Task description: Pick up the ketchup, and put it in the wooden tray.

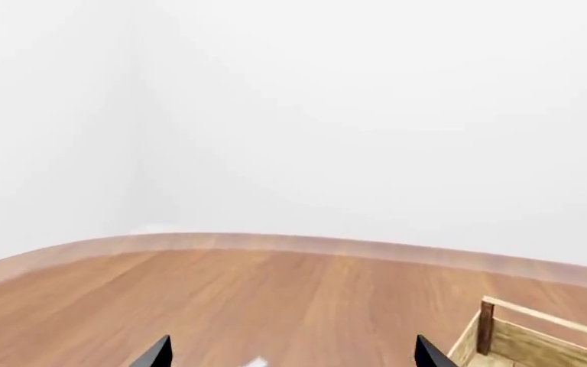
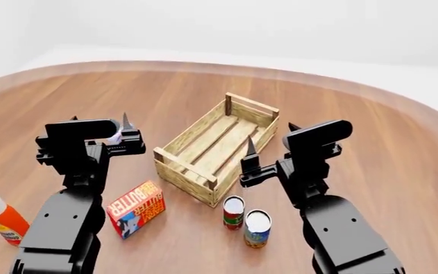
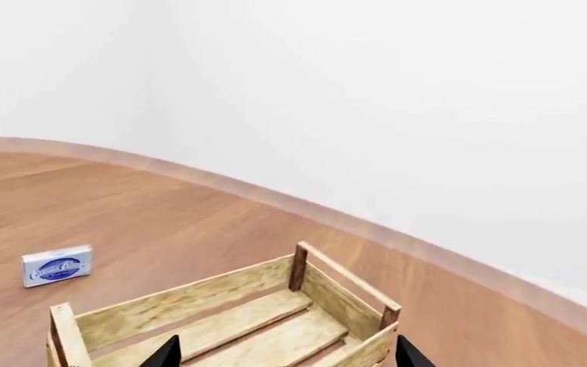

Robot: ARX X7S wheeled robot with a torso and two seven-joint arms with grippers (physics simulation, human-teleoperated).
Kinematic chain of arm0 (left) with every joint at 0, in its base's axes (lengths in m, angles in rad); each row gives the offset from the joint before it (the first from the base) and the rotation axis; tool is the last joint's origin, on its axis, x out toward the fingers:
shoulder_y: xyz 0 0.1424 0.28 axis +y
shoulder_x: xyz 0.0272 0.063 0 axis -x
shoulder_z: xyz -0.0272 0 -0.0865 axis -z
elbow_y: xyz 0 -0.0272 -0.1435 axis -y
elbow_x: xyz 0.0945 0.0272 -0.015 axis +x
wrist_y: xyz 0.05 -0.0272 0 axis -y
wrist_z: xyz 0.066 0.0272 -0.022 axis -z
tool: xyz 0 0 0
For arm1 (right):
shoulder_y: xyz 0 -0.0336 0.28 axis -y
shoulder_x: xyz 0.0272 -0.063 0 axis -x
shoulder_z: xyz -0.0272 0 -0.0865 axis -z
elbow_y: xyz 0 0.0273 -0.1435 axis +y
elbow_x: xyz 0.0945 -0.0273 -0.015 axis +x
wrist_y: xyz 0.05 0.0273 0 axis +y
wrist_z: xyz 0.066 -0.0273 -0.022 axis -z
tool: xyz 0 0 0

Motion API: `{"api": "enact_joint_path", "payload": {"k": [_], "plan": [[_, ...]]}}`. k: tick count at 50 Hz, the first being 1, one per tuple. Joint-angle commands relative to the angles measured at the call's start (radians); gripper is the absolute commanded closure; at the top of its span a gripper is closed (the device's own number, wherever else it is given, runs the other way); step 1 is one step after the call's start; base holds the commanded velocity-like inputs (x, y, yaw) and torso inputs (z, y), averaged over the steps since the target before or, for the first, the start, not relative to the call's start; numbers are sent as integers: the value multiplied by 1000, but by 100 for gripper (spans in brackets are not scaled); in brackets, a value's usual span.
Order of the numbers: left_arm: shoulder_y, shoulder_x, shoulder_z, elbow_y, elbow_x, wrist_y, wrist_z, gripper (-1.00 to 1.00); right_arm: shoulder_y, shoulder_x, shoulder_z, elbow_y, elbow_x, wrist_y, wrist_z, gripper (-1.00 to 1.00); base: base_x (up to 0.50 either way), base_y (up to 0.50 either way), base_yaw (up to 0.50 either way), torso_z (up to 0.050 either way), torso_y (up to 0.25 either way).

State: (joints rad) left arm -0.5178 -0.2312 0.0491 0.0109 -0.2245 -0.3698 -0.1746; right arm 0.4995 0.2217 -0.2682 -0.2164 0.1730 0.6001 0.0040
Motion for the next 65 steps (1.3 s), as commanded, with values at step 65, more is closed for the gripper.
{"api": "enact_joint_path", "payload": {"k": [65], "plan": [[626, -123, -584, 407, -167, 69, -106, -100, 11, -35, -97, 103, 7, -145, -7, -100, 135, 21, 0, 0, 0]]}}
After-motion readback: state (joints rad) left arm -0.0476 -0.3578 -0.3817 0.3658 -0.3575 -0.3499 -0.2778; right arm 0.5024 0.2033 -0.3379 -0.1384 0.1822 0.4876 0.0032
